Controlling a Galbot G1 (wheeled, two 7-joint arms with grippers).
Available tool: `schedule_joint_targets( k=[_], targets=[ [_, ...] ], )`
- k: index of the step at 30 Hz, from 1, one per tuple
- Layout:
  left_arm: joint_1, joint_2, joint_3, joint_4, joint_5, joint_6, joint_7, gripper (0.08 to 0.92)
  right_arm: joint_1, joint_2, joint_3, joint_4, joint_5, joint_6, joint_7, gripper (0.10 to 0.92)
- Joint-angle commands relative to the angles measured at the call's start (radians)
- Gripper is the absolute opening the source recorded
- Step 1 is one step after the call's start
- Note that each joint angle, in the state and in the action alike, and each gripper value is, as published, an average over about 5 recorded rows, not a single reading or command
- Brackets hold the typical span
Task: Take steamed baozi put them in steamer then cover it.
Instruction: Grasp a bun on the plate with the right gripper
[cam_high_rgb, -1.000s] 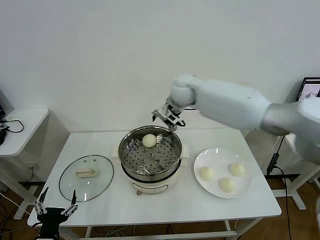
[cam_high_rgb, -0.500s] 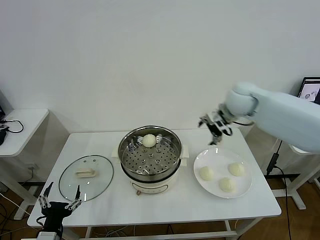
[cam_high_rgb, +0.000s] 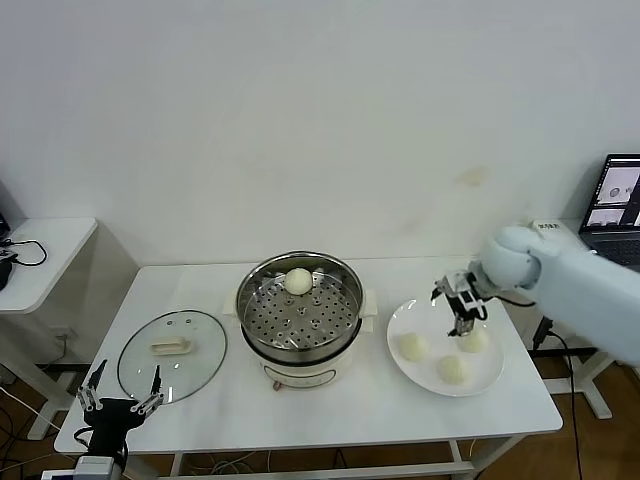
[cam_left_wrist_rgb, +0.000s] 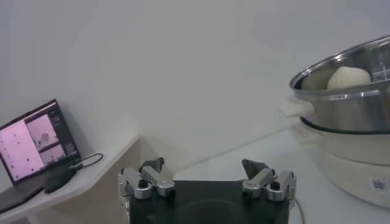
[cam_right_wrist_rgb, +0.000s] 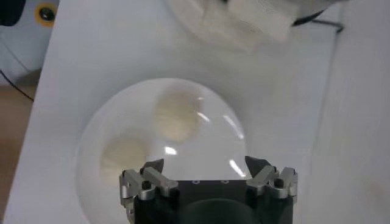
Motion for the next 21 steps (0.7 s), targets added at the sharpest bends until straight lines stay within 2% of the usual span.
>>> schedule_joint_targets(
  k=[1,9,21],
  targets=[
    [-0.002,-0.004,-0.005,0.002,-0.002,0.007,0.000,0.823,-0.197,0.072,0.105,-0.087,-0.064,-0.008,-0.001,0.823],
    [0.013,-0.011,-0.014,0.004,0.002,0.003,-0.002,0.823,-0.232,0.170,0.120,-0.173,-0.093,-0.001,0.013,0.823],
    [0.012,-0.015,-0.016,0.006,0.006,0.002,-0.003,0.823,-0.245,0.238,0.140,-0.258,-0.122,0.000,0.033,0.823]
  ],
)
